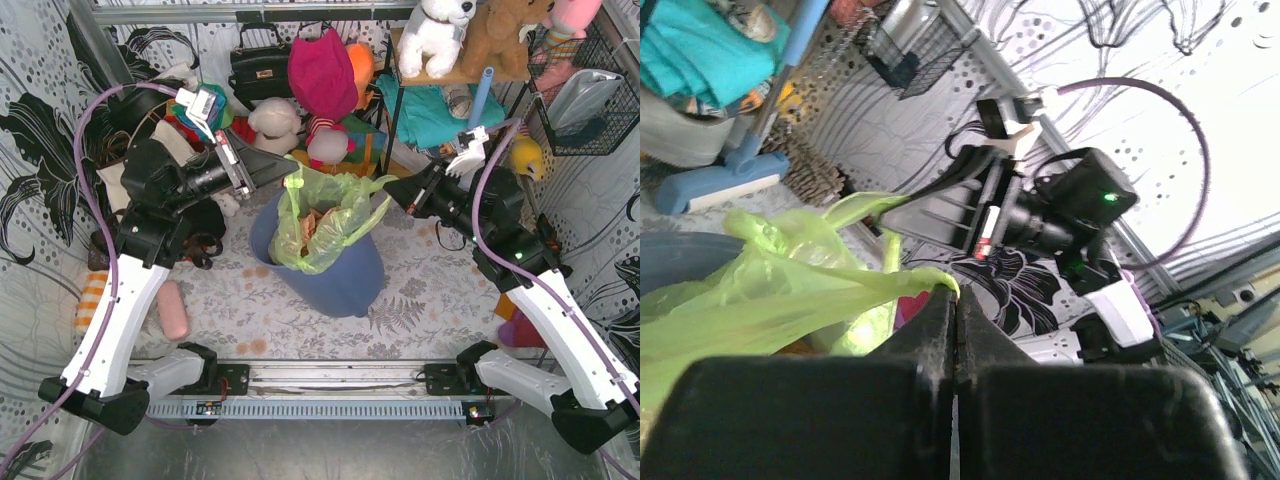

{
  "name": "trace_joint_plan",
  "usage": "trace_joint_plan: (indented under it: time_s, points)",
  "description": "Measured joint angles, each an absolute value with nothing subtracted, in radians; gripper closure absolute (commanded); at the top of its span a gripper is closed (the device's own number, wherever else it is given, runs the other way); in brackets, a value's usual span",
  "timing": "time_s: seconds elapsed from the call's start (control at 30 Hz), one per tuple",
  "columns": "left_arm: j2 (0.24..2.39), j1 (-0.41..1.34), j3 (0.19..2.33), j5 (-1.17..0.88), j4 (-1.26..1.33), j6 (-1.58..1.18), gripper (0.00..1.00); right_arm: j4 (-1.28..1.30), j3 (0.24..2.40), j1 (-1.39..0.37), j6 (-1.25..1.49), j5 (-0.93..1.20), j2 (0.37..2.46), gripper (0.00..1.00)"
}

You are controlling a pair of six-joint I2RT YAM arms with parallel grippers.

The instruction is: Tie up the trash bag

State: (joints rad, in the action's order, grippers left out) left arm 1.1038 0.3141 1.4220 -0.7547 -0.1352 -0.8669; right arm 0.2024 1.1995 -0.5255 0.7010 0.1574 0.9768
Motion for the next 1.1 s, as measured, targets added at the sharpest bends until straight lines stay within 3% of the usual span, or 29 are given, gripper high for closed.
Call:
trace_joint_plan:
  time_s: [0.3,0.73,1.1]
  points:
    - [1.070,0.314,1.308,-0.809,0.087,-1.002,1.00,0.339,1.153,-0.525,0.684,0.008,0.940,1.00]
    - [1.072,0.362,1.132,-0.831,0.210,-1.091,1.00,0.348,1.072,-0.525,0.675,-0.001,0.921,1.00]
    - [1.000,0.376,1.156,-0.801,0.146,-1.020,1.00,0.118,1.121,-0.522,0.634,0.289,1.168,1.00]
